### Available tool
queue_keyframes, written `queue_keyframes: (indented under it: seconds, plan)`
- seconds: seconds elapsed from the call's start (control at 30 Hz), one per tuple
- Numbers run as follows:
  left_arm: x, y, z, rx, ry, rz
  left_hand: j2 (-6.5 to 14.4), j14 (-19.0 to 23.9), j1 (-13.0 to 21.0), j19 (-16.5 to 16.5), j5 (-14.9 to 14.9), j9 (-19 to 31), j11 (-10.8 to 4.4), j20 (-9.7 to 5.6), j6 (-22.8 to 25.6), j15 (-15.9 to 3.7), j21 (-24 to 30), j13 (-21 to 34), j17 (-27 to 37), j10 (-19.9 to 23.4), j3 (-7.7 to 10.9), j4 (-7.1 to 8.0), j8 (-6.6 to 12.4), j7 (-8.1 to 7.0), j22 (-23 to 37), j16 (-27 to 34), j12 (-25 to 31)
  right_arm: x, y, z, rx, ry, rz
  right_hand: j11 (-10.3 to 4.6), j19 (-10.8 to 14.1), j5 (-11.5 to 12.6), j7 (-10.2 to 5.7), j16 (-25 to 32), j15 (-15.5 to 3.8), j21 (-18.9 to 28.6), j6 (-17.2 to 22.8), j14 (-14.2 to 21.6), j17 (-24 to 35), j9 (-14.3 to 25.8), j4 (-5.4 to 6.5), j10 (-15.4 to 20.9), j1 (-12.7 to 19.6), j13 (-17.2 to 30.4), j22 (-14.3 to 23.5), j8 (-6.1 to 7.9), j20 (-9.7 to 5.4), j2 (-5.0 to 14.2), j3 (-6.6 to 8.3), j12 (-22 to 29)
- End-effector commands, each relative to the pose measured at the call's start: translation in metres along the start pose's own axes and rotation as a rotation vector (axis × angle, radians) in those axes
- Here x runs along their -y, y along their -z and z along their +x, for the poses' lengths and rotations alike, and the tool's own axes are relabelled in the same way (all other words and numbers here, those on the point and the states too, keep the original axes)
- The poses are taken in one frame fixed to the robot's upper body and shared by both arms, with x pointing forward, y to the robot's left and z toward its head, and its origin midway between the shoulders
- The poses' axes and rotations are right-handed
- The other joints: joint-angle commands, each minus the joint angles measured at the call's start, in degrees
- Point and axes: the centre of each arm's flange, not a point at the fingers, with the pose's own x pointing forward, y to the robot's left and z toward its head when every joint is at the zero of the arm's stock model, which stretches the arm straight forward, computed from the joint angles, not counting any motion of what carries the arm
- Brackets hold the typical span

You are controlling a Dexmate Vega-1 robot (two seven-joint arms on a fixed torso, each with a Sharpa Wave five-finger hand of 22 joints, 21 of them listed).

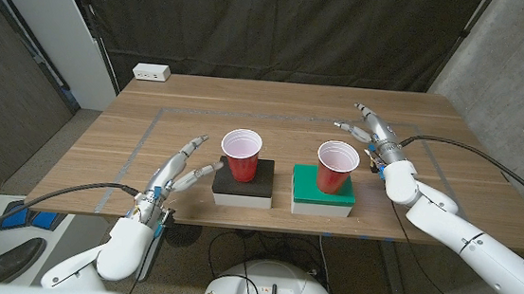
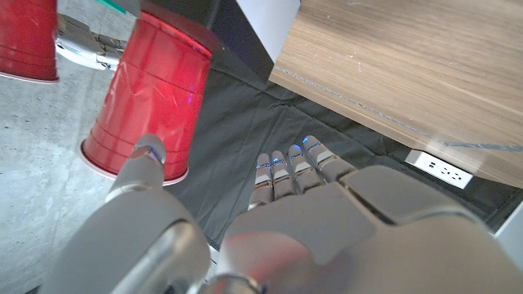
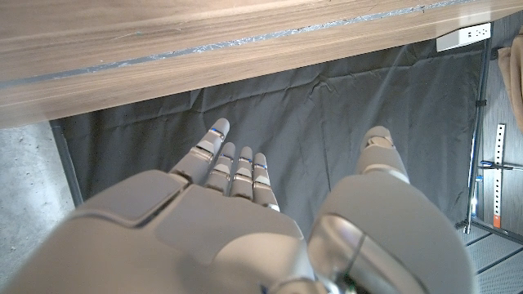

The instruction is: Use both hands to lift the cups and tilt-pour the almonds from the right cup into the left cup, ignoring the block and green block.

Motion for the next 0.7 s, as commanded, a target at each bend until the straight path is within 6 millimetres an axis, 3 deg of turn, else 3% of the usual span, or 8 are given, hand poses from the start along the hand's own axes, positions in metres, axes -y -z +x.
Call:
queue_keyframes:
  seconds: [0.03,0.27,0.5,0.7]
  plan:
    - [0.001,-0.009,0.001,0.05,0.081,0.006,-0.31,-0.26,0.47,-0.53,0.39,0.19,0.06,-2.92,-0.35,-0.86,-0.08,0.21,0.19,-0.44,-0.17,0.04,0.02,0.12,0.13,-0.1,-0.02,-0.001,-0.004,-0.006,-0.007,0.011,0.0,0.13,0.44,0.16,0.13,0.44,-0.05,0.16,0.56,0.67,0.09,0.3,0.17,0.4,-0.29,0.16,0.07,0.45,0.06,0.16,0.13,0.47]
    - [0.002,-0.021,0.005,0.092,0.125,0.081,-0.58,-0.78,0.45,-1.15,0.35,0.19,0.41,-2.91,-1.52,-0.58,-0.17,0.21,0.2,-1.09,-0.46,0.0,-0.27,0.18,0.13,-0.19,-0.19,-0.001,-0.007,-0.008,-0.006,0.035,0.0,0.14,0.41,0.16,0.1,0.42,-0.05,0.14,0.69,0.59,0.07,0.3,0.16,0.36,-0.28,0.15,0.07,0.49,0.03,0.19,0.12,0.44]
    - [0.001,-0.015,0.013,0.088,0.123,0.066,-0.67,-0.74,0.41,-1.06,0.34,0.19,0.34,-2.75,-1.56,-0.76,-0.04,0.22,0.2,-0.98,-0.63,0.02,-0.16,0.16,0.13,-0.09,-0.07,0.0,-0.008,-0.008,-0.012,0.036,-0.005,0.12,0.18,0.17,0.12,0.35,-0.06,0.05,0.63,0.41,0.05,0.3,0.16,0.3,-0.28,0.14,0.07,0.46,0.07,0.21,0.11,0.4]
    - [0.013,-0.019,0.025,0.111,0.162,0.074,-0.67,-0.42,0.43,-0.74,0.35,0.19,0.23,-2.64,-1.1,-0.77,0.15,0.22,0.2,-0.65,-0.75,0.02,0.12,0.19,0.13,0.08,0.11,-0.001,-0.006,-0.009,-0.019,0.031,-0.002,0.09,0.16,0.17,0.11,0.36,-0.09,0.04,0.62,0.41,0.03,0.3,0.15,0.29,-0.27,0.12,0.07,0.45,0.07,0.23,0.09,0.39]
